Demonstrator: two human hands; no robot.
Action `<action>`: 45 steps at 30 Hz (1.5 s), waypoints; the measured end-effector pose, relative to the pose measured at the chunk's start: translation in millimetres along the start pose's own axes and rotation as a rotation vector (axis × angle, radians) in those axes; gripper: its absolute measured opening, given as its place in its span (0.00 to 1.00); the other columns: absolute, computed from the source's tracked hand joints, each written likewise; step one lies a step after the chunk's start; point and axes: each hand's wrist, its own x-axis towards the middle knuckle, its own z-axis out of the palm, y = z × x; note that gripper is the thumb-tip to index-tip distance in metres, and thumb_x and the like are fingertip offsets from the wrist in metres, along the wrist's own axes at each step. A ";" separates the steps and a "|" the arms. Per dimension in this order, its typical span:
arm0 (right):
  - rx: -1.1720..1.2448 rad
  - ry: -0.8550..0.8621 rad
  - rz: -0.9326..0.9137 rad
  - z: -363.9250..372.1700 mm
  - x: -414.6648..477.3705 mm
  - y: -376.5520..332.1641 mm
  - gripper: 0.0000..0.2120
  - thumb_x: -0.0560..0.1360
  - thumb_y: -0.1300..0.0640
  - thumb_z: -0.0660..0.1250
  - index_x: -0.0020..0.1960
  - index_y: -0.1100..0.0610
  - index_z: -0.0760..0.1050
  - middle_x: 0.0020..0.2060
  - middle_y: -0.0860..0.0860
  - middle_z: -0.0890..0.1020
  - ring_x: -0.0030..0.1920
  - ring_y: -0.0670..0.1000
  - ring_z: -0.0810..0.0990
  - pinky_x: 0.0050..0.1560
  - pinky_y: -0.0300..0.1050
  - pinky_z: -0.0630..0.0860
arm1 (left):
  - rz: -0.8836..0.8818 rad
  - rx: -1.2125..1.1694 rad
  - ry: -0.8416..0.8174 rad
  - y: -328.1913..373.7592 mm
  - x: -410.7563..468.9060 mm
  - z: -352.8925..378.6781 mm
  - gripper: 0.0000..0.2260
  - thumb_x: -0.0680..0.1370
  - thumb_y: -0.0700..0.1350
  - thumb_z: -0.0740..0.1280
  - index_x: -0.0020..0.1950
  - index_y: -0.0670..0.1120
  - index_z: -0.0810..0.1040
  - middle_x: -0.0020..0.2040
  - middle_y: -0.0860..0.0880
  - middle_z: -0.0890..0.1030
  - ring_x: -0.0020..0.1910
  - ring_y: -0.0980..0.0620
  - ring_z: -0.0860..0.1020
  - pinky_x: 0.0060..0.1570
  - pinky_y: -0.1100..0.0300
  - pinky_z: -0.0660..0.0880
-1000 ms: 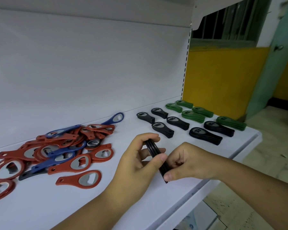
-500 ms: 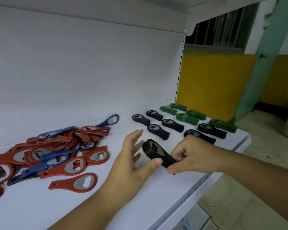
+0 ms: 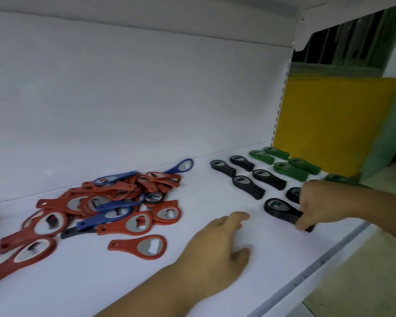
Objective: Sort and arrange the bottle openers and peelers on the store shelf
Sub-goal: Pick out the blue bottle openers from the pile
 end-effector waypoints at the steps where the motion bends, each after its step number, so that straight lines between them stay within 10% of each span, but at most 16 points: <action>1: -0.025 0.010 0.019 -1.2 0.6 0.4 0.31 0.65 0.43 0.74 0.19 0.54 0.57 0.17 0.46 0.59 0.21 0.45 0.58 0.25 0.41 0.54 | 0.014 0.025 0.011 0.8 -0.1 0.0 0.23 0.79 0.51 0.61 0.73 0.57 0.60 0.67 0.54 0.71 0.65 0.57 0.68 0.62 0.67 0.64; 6: 0.229 0.322 -0.143 -6.7 1.2 -23.6 0.14 0.67 0.34 0.69 0.28 0.42 0.78 0.19 0.41 0.75 0.19 0.42 0.70 0.26 0.37 0.67 | 0.002 0.130 0.104 -5.7 4.1 -9.3 0.15 0.79 0.46 0.61 0.66 0.48 0.73 0.59 0.47 0.78 0.58 0.48 0.73 0.56 0.61 0.69; 12: 0.511 0.155 -0.379 24.7 53.4 -96.3 0.09 0.67 0.43 0.73 0.45 0.43 0.80 0.41 0.42 0.84 0.41 0.39 0.81 0.49 0.40 0.78 | -0.236 0.362 0.273 -52.3 22.8 -39.8 0.16 0.78 0.46 0.61 0.64 0.46 0.75 0.60 0.45 0.77 0.61 0.45 0.72 0.62 0.53 0.67; 20: 0.393 0.270 -0.668 28.3 105.7 -210.4 0.34 0.73 0.44 0.67 0.74 0.37 0.54 0.74 0.46 0.57 0.73 0.51 0.58 0.71 0.49 0.63 | -0.532 0.597 0.192 -135.5 -6.2 -93.3 0.21 0.80 0.58 0.54 0.74 0.60 0.60 0.77 0.54 0.56 0.77 0.49 0.46 0.71 0.35 0.38; 30: 0.665 0.498 -0.564 31.0 124.4 -230.5 0.08 0.77 0.56 0.66 0.55 0.53 0.74 0.48 0.48 0.79 0.47 0.51 0.78 0.42 0.40 0.70 | -0.583 0.436 0.516 -156.7 -94.9 -133.2 0.14 0.77 0.41 0.65 0.62 0.49 0.77 0.67 0.53 0.72 0.64 0.52 0.71 0.63 0.62 0.66; 38: 1.003 0.492 -0.495 27.2 132.3 -219.6 0.03 0.74 0.59 0.69 0.45 0.54 0.75 0.41 0.53 0.80 0.41 0.53 0.77 0.42 0.41 0.69 | -0.884 0.535 0.783 -150.3 -127.0 -153.1 0.07 0.72 0.37 0.67 0.47 0.46 0.77 0.47 0.50 0.77 0.45 0.48 0.74 0.43 0.59 0.68; 45: 0.877 0.403 -0.443 24.2 131.5 -212.6 0.06 0.73 0.60 0.68 0.49 0.53 0.78 0.46 0.53 0.81 0.44 0.54 0.76 0.45 0.44 0.71 | -0.580 0.635 0.371 -117.1 -122.4 -142.0 0.06 0.74 0.44 0.67 0.50 0.50 0.80 0.45 0.56 0.77 0.45 0.54 0.76 0.40 0.71 0.68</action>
